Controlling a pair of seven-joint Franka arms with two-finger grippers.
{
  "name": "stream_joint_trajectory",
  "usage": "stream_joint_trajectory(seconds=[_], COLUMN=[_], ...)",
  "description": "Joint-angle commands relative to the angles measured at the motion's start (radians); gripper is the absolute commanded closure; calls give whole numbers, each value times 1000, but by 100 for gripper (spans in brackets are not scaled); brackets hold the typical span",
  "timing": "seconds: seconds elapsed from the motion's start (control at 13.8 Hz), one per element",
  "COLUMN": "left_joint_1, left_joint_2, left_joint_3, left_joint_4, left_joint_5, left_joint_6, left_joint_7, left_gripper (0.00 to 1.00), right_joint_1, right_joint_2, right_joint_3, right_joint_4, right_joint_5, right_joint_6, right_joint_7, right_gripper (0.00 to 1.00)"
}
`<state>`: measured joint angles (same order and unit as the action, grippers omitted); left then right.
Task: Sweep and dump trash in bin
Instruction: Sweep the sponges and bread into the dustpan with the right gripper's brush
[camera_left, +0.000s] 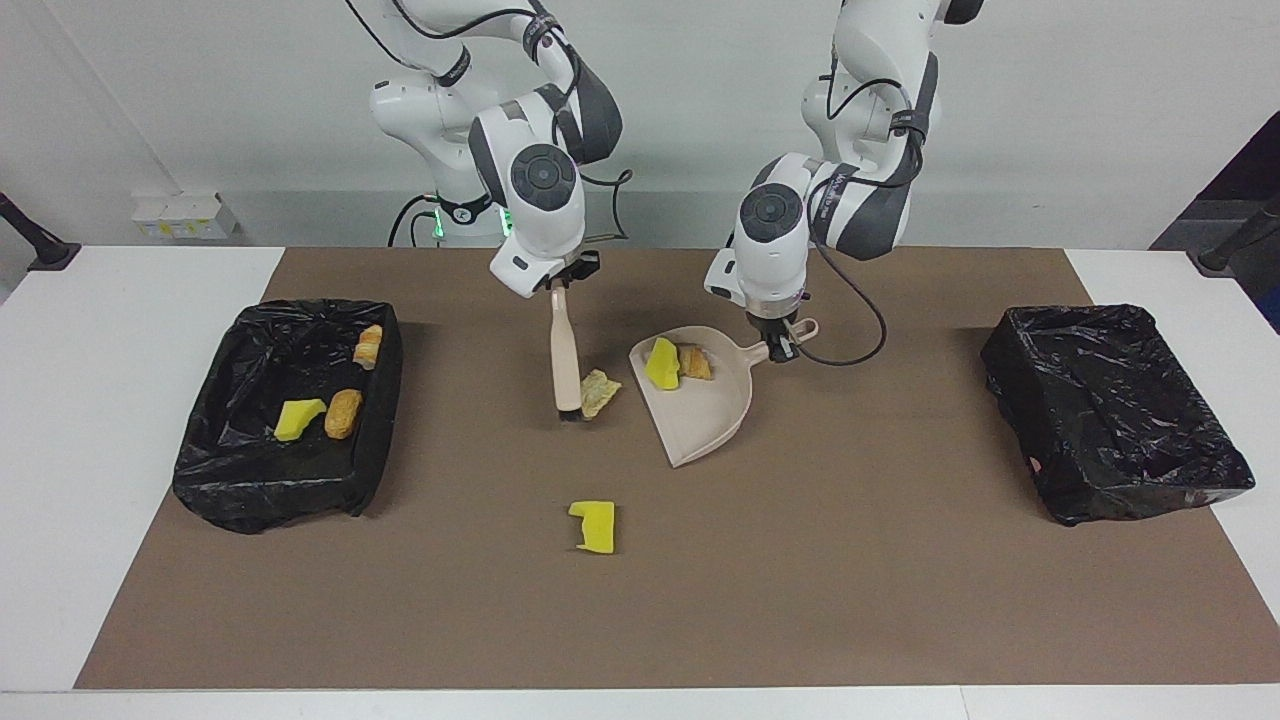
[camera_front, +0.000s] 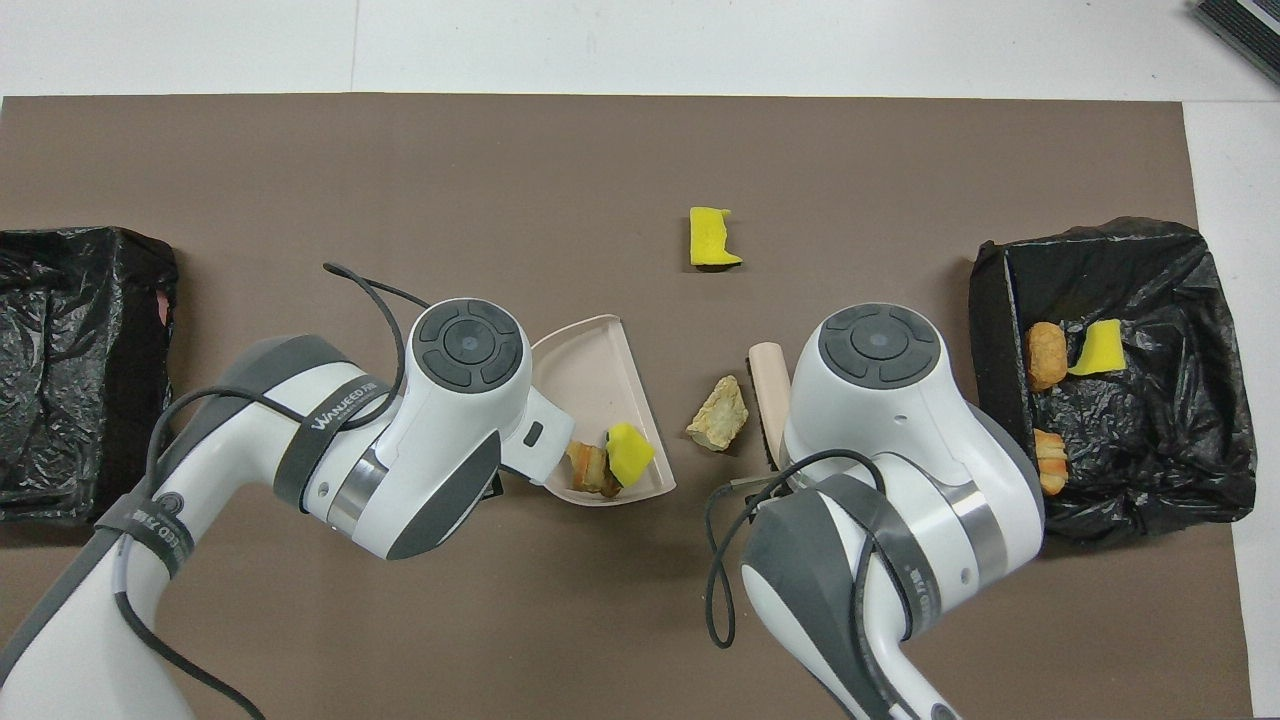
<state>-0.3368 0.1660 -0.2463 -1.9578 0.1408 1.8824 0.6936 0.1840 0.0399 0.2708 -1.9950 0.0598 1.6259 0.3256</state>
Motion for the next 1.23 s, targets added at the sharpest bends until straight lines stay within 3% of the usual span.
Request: stream_joint_trajectory(seconds=[0.0, 0.14, 0.51, 0.8, 1.16], left_joint_1=[-24, -28, -30, -30, -27], left_joint_2=[-28, -28, -28, -26, -25], left_joint_3=[10, 10, 10, 10, 10], left_joint_4=[-29, -29, -30, -30, -29], left_joint_5=[16, 16, 16, 16, 14], left_joint_6=[-2, 0, 15, 18, 21], left_joint_7=[20, -34, -39, -43, -86], left_gripper=[100, 100, 100, 100, 100], right_joint_1=[-50, -49, 46, 150, 141], right_joint_2=[-78, -104, 1, 18, 17], right_joint_3=[13, 16, 18, 19, 16], right_joint_4=[-105, -177, -165, -116, -58], right_joint_5=[-34, -29, 75, 195, 233], right_joint_6=[44, 147, 268, 259, 235], right_joint_7=[-45, -53, -74, -74, -76], right_gripper=[100, 100, 100, 100, 100])
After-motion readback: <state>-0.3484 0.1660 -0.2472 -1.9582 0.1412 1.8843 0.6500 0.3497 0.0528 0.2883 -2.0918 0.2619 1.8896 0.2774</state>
